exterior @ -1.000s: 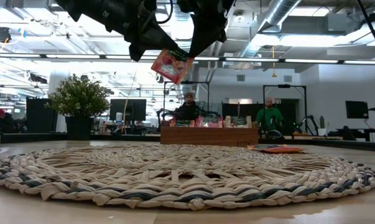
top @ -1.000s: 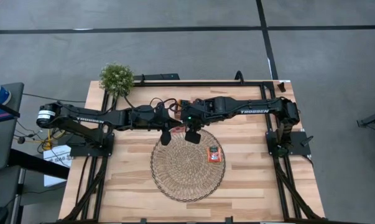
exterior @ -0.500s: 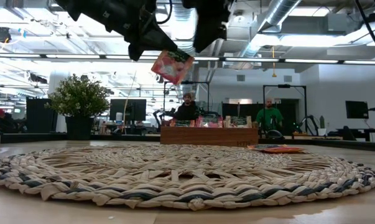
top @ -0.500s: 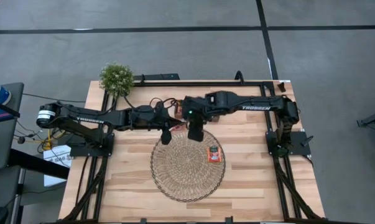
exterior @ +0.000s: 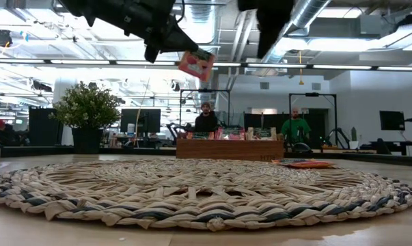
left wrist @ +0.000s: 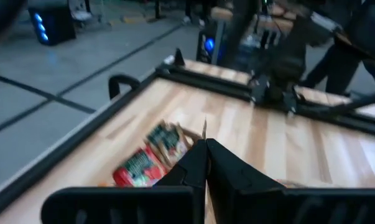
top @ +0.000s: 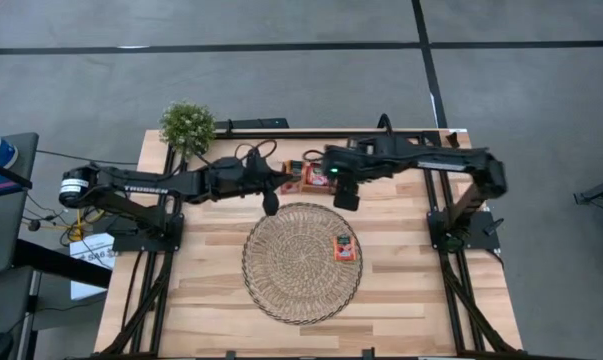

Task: Pick & Place Tea
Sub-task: Put the orange tea bag into the left section of the wooden organizer

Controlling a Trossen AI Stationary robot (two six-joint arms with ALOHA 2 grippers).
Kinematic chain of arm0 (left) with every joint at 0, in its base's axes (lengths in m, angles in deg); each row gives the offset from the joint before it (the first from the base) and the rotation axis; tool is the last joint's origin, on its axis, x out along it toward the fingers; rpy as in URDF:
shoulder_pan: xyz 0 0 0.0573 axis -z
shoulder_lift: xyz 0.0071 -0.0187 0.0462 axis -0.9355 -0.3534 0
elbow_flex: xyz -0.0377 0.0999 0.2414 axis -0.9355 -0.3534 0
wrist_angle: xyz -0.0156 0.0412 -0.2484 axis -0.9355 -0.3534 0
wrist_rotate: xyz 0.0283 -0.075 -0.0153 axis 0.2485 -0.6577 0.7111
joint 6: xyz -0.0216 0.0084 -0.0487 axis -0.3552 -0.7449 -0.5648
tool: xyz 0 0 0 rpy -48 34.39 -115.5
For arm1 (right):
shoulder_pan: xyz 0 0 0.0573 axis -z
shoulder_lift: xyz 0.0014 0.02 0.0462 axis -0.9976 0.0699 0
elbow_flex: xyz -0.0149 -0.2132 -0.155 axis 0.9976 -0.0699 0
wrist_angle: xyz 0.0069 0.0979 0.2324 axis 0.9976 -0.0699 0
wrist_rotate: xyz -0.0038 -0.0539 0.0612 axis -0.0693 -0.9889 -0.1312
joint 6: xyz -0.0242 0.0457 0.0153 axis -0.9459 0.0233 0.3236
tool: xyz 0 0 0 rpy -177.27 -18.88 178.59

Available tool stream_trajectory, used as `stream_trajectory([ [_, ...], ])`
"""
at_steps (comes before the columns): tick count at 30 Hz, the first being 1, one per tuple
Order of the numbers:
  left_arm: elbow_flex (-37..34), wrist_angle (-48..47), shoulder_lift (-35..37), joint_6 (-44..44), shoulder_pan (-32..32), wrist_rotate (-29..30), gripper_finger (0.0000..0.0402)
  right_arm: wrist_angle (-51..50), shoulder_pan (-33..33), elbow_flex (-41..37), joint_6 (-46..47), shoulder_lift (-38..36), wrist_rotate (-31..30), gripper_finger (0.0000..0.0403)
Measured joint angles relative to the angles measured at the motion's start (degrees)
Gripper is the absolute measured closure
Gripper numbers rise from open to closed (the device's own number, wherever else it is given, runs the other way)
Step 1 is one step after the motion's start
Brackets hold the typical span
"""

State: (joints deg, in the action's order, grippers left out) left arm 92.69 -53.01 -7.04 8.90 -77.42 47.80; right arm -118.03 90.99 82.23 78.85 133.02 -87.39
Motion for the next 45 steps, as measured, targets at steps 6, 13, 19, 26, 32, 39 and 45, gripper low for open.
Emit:
stream_trajectory([
  [6,0.1,7.5,-1.7,-0.2,-4.1,-3.4,0.0401,13.7,0.3,-18.4,0.0,-15.2,0.5,0.0265],
  [13,0.1,14.1,-8.3,-1.4,-8.6,-6.5,0.0401,29.8,0.3,-39.8,3.4,-33.5,6.4,0.0281],
  [19,0.0,16.5,-13.2,-3.4,-13.1,-9.0,0.0401,40.5,0.3,-53.7,10.6,-46.5,6.9,0.0280],
  [26,0.0,20.4,-19.7,-5.9,-16.5,-13.6,0.0401,47.4,0.3,-61.8,15.5,-56.1,7.5,0.0279],
  [32,0.0,20.0,-22.3,-7.3,-18.5,-15.8,0.0401,50.4,0.3,-63.8,17.0,-58.8,7.5,0.0278],
  [39,0.0,17.1,-22.3,-7.3,-21.1,-16.7,0.0401,50.4,0.3,-63.8,17.0,-58.9,7.4,0.0278],
  [45,0.0,15.7,-22.5,-7.5,-21.6,-17.4,0.0401,50.9,0.3,-65.1,17.0,-58.9,7.4,0.0278],
])
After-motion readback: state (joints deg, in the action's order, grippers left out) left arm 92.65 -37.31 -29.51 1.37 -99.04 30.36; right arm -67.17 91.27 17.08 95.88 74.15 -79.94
